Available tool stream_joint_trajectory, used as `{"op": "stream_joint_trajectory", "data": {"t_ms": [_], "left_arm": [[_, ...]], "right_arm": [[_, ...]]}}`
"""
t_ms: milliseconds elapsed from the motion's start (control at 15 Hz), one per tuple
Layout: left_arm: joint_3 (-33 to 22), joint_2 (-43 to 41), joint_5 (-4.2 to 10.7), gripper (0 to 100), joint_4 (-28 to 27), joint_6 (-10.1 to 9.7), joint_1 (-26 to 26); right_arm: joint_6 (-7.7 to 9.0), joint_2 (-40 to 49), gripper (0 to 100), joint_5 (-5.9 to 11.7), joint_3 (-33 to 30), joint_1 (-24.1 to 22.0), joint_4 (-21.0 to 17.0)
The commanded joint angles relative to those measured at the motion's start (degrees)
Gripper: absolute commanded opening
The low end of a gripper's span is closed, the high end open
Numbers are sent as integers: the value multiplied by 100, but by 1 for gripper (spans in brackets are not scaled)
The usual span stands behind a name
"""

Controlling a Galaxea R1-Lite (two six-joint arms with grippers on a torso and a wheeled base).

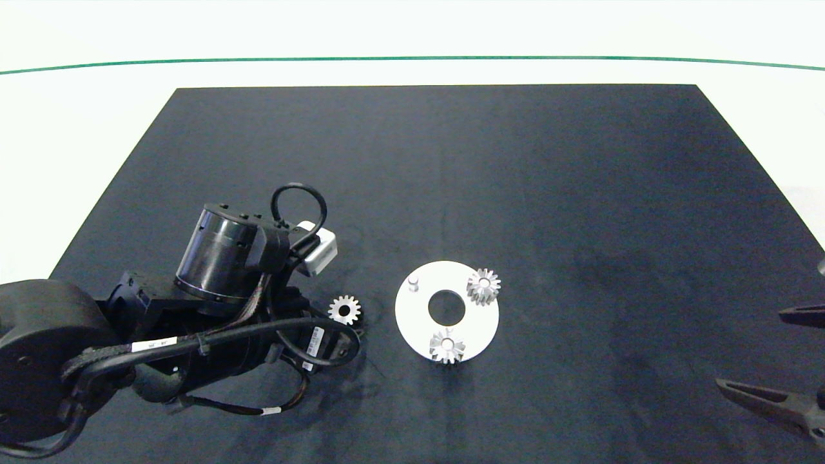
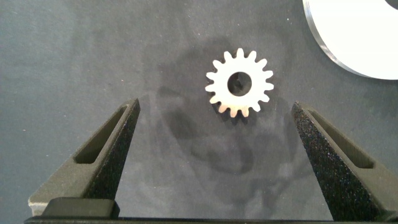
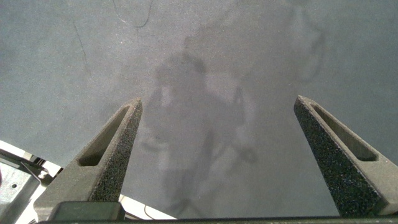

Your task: Install three planetary gears onto the carrier pins

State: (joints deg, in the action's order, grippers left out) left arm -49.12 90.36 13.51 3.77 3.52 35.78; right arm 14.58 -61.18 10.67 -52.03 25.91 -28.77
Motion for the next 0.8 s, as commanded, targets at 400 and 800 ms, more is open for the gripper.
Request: {"op": "stream_joint_trajectory", "data": {"t_ms": [400,800], "left_arm": [[148,237,12,100,511,-10,43],[148,281,3,100,537,-141,131]], "right_arm": [[10,-34,100,-3,0,2,-15],[19,-60,100,6,17,-7,-15]]}}
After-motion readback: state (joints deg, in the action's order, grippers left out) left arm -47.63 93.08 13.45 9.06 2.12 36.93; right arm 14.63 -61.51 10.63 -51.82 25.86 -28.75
